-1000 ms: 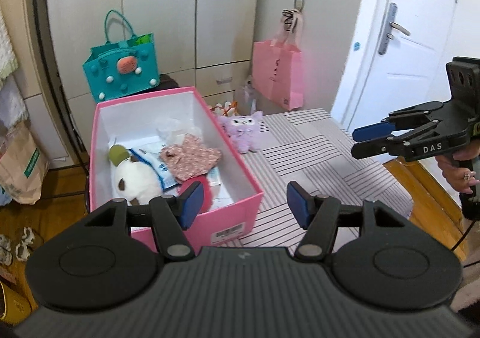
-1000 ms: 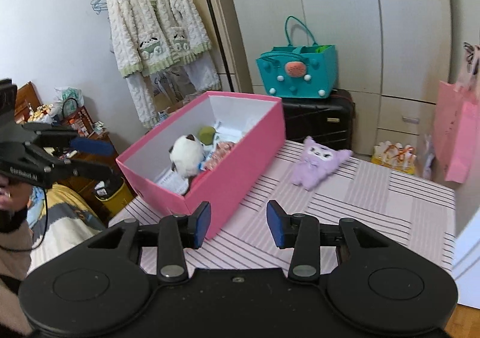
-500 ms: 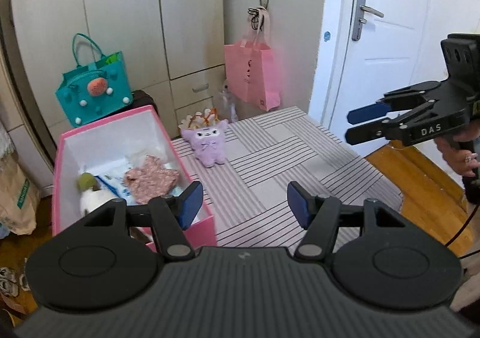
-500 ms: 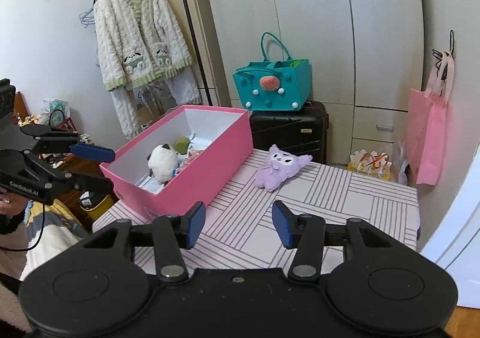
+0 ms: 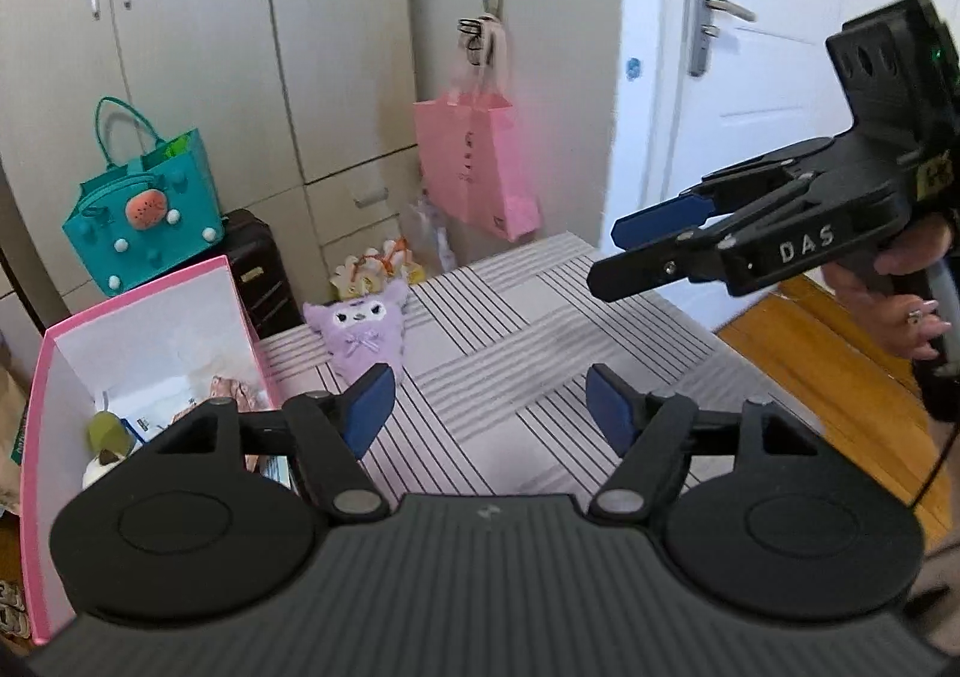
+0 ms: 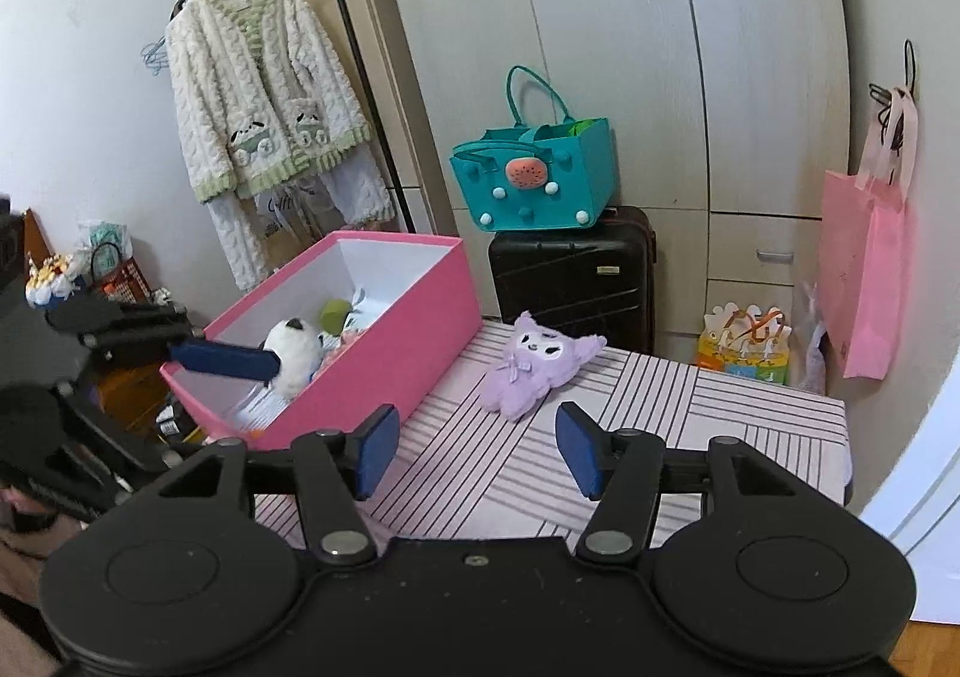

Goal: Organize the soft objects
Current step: 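Move both tools to the lavender plush toy on the table, then grasp the lavender plush toy with both tools together, then carry the plush toy with both tools over the pink box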

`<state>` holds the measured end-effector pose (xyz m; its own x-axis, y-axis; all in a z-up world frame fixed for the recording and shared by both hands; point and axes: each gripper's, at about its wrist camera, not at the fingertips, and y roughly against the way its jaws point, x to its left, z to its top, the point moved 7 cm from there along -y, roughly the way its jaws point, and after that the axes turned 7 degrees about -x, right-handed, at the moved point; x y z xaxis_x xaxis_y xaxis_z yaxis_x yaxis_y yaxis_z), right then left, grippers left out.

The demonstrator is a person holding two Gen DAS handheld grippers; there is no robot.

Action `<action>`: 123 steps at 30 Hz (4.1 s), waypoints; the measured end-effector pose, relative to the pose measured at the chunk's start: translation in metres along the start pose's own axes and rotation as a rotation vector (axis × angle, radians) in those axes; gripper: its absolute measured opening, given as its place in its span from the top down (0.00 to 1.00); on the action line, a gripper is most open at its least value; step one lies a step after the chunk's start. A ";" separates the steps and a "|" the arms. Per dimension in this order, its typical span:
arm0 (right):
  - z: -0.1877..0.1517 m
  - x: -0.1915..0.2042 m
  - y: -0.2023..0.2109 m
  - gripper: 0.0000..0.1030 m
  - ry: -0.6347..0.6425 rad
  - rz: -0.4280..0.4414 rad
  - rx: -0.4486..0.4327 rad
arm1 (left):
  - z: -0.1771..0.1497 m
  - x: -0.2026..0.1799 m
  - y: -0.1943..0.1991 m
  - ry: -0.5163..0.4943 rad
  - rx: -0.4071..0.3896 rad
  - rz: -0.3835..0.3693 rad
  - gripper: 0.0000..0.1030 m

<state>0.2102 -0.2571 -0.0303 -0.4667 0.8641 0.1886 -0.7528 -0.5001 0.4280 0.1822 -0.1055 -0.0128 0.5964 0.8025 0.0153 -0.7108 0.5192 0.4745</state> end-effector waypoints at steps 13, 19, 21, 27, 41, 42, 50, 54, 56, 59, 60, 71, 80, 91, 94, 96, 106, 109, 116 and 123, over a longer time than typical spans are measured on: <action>0.008 -0.052 -0.081 0.35 -0.094 0.084 0.068 | -0.015 0.005 -0.076 0.028 -0.022 0.129 0.30; 0.009 -0.069 -0.124 0.33 -0.153 0.152 0.112 | -0.023 0.004 -0.109 0.070 -0.029 0.232 0.29; 0.008 -0.073 -0.140 0.33 -0.169 0.164 0.141 | -0.026 0.005 -0.121 0.090 -0.029 0.252 0.29; 0.004 -0.087 -0.181 0.33 -0.224 0.187 0.224 | -0.034 0.020 -0.150 0.140 -0.044 0.384 0.29; 0.005 -0.118 -0.246 0.30 -0.280 0.173 0.219 | -0.055 0.066 -0.177 0.337 -0.020 0.527 0.29; 0.004 -0.119 -0.250 0.30 -0.285 0.186 0.220 | -0.056 0.067 -0.178 0.341 -0.012 0.524 0.29; -0.005 -0.119 -0.270 0.30 -0.263 0.223 0.278 | -0.066 0.074 -0.192 0.360 0.061 0.492 0.34; -0.007 -0.110 -0.265 0.30 -0.211 0.280 0.296 | -0.066 0.077 -0.197 0.376 0.052 0.470 0.37; -0.010 -0.103 -0.264 0.30 -0.175 0.301 0.301 | -0.066 0.080 -0.200 0.368 0.049 0.476 0.39; -0.014 -0.095 -0.259 0.49 -0.149 0.330 0.312 | -0.066 0.078 -0.203 0.313 0.076 0.472 0.45; -0.015 -0.096 -0.258 0.50 -0.189 0.326 0.325 | -0.066 0.075 -0.203 0.292 0.073 0.467 0.50; -0.020 -0.088 -0.209 0.55 -0.250 0.272 0.246 | -0.057 0.055 -0.170 0.378 0.050 0.306 0.61; -0.027 -0.071 -0.162 0.54 -0.269 0.213 0.275 | -0.060 0.029 -0.136 0.402 0.059 0.210 0.61; -0.052 -0.044 -0.116 0.54 -0.298 0.179 0.296 | -0.079 0.009 -0.091 0.438 0.095 0.075 0.59; -0.057 -0.037 -0.105 0.54 -0.312 0.174 0.311 | -0.083 0.004 -0.078 0.443 0.108 0.036 0.59; -0.061 -0.029 -0.097 0.54 -0.317 0.173 0.326 | -0.085 0.002 -0.070 0.446 0.120 0.010 0.59; -0.080 0.009 -0.061 0.54 -0.362 0.228 0.375 | -0.101 -0.007 -0.016 0.416 0.164 -0.059 0.59; -0.080 0.027 -0.052 0.55 -0.344 0.261 0.390 | -0.105 -0.003 0.005 0.413 0.175 -0.070 0.59; -0.068 0.074 -0.040 0.57 -0.299 0.342 0.409 | -0.102 0.015 0.058 0.389 0.173 -0.067 0.59; -0.041 0.116 -0.038 0.58 -0.223 0.402 0.369 | -0.086 0.033 0.100 0.333 0.119 -0.007 0.59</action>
<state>0.1660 -0.1399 -0.0608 -0.5433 0.6218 0.5641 -0.3068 -0.7724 0.5560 0.0991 -0.0025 -0.0404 0.4326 0.8611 -0.2671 -0.6470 0.5028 0.5733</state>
